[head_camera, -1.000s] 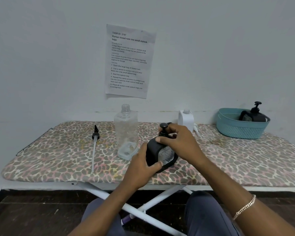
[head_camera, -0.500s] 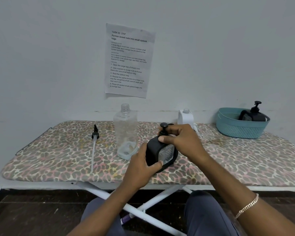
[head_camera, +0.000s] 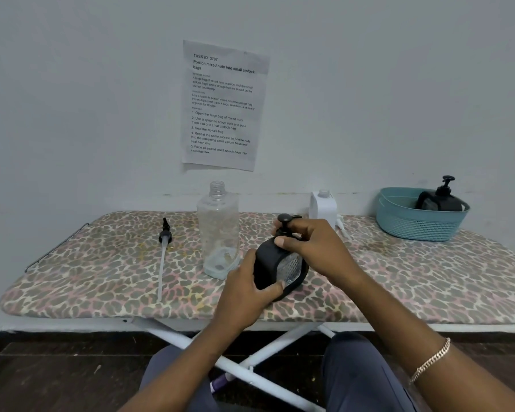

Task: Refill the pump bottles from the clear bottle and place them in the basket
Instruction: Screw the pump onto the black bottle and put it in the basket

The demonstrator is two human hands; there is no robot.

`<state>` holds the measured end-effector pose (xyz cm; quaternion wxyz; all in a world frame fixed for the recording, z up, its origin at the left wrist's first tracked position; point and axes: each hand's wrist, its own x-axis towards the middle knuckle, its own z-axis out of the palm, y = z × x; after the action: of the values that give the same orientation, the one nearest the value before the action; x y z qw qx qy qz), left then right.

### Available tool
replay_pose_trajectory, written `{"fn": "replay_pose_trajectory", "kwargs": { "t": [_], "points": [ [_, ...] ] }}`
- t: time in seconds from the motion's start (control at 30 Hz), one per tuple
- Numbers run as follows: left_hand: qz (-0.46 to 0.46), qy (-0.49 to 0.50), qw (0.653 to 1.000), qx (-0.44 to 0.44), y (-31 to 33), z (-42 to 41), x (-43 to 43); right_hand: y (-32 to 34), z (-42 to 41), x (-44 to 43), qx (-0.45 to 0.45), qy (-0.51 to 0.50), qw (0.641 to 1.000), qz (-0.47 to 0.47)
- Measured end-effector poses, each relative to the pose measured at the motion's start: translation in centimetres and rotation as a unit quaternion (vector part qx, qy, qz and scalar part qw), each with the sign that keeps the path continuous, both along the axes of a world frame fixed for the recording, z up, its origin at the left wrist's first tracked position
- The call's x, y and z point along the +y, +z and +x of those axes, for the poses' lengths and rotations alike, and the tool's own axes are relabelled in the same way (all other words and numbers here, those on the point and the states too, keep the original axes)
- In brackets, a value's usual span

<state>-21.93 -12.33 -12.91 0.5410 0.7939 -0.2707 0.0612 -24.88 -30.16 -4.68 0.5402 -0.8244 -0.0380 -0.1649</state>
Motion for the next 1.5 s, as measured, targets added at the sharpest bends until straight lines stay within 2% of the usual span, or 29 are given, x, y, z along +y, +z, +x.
{"fn": "replay_pose_trajectory", "kwargs": {
  "t": [0.1,0.23,0.37,0.5,0.7,0.87,0.97,1.1,1.2,1.4,1.5],
  "points": [
    [0.001,0.008,1.0,-0.005,-0.2,0.0,-0.1,-0.1,0.0,0.5,-0.01,-0.019,0.999,0.04],
    [0.001,0.017,1.0,-0.015,-0.4,0.0,-0.2,-0.7,-0.2,1.6,-0.046,-0.071,0.996,0.042],
    [0.006,0.014,1.0,-0.015,-0.4,0.1,-0.1,-0.1,-0.3,1.2,-0.027,-0.079,0.996,-0.023],
    [0.009,0.011,1.0,-0.011,-0.2,0.1,-0.1,0.7,-0.2,-0.1,0.024,-0.01,0.997,-0.071],
    [0.008,0.023,0.999,-0.025,-0.2,-0.1,-0.2,0.2,0.0,0.2,0.021,-0.035,0.999,0.015],
    [0.006,0.034,0.999,-0.039,-0.2,-0.4,-0.3,-0.6,-0.4,1.9,-0.035,-0.098,0.994,0.037],
    [0.007,0.033,0.999,-0.037,-0.2,-0.5,-0.3,-0.4,-0.7,2.1,-0.037,-0.095,0.995,0.015],
    [0.013,0.022,0.999,-0.027,-0.2,-0.2,-0.1,0.8,-0.4,0.4,0.021,-0.043,0.996,-0.072],
    [0.014,0.022,0.999,-0.029,-0.2,-0.1,-0.1,1.1,-0.3,-0.4,0.048,-0.017,0.996,-0.067],
    [0.017,0.046,0.998,-0.04,-0.3,-0.5,-0.3,0.0,-0.6,1.2,-0.016,-0.082,0.996,0.011],
    [0.017,0.051,0.998,-0.044,-0.2,-0.6,-0.4,-0.6,-0.7,2.0,-0.047,-0.107,0.993,0.01]
  ]
}}
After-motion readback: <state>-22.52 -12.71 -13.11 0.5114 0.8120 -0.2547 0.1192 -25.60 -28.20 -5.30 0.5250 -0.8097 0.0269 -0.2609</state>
